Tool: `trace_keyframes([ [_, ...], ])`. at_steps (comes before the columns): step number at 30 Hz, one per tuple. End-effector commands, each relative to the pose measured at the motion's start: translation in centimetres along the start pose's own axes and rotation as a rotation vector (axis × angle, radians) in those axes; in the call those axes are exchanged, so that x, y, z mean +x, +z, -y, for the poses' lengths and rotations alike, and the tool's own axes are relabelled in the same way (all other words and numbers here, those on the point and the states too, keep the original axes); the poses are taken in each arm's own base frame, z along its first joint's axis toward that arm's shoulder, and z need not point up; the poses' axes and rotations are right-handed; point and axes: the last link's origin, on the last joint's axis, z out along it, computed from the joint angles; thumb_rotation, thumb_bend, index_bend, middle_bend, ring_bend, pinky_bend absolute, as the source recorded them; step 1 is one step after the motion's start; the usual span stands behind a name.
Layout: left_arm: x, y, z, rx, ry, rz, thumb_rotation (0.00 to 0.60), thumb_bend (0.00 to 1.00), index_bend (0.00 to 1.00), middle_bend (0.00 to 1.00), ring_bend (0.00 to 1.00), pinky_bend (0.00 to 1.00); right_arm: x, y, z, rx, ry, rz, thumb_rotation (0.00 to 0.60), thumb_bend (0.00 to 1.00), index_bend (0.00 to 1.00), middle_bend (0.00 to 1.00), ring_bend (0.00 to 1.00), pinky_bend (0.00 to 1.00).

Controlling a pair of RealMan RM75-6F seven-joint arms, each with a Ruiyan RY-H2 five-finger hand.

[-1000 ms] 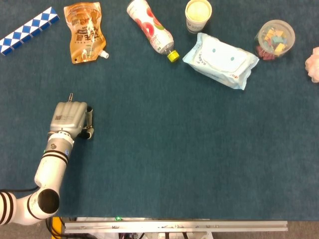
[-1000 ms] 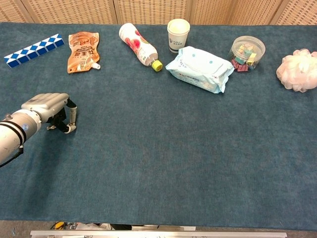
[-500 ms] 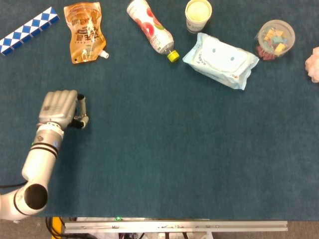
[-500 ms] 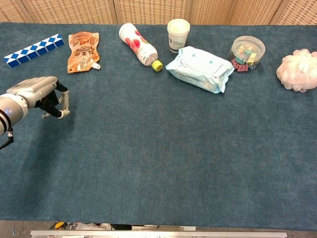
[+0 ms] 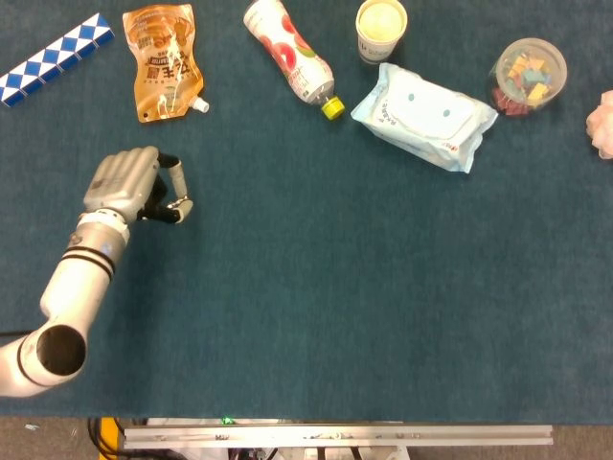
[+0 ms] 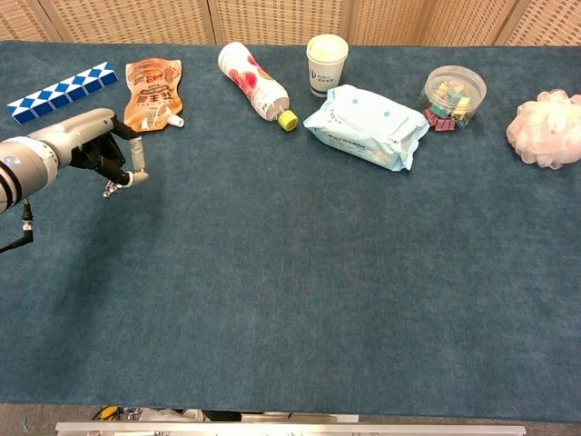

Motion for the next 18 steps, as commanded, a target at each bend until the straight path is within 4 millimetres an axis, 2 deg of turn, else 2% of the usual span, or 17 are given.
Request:
trace_keyframes([
  [1, -0.3, 1.1, -0.7, -0.003, -0.017, 0.005, 0.6, 0.34, 0.6, 1.0, 1.0, 1.0, 0.0, -0.1, -0.1, -0.002, 0.0, 0.0, 0.6, 0.2, 0.49, 0.53, 0.45, 0.45],
  [10, -0.1, 3.6, -1.2, 0.031, -0.022, -0.005, 0.6, 0.34, 0.61, 1.0, 1.0, 1.0, 0.3, -0.4, -0.5, -0.015, -0.003, -0.004, 0.6, 0.2, 0.49, 0.53, 0.45, 0.45],
  [18, 0.6, 4.8, -0.4, 0.068, -0.028, -0.006, 0.6, 0.34, 0.61, 1.0, 1.0, 1.0, 0.4, -0.5, -0.6, -0.023, -0.006, -0.005, 0.6, 0.2, 0.49, 0.53, 0.45, 0.45],
])
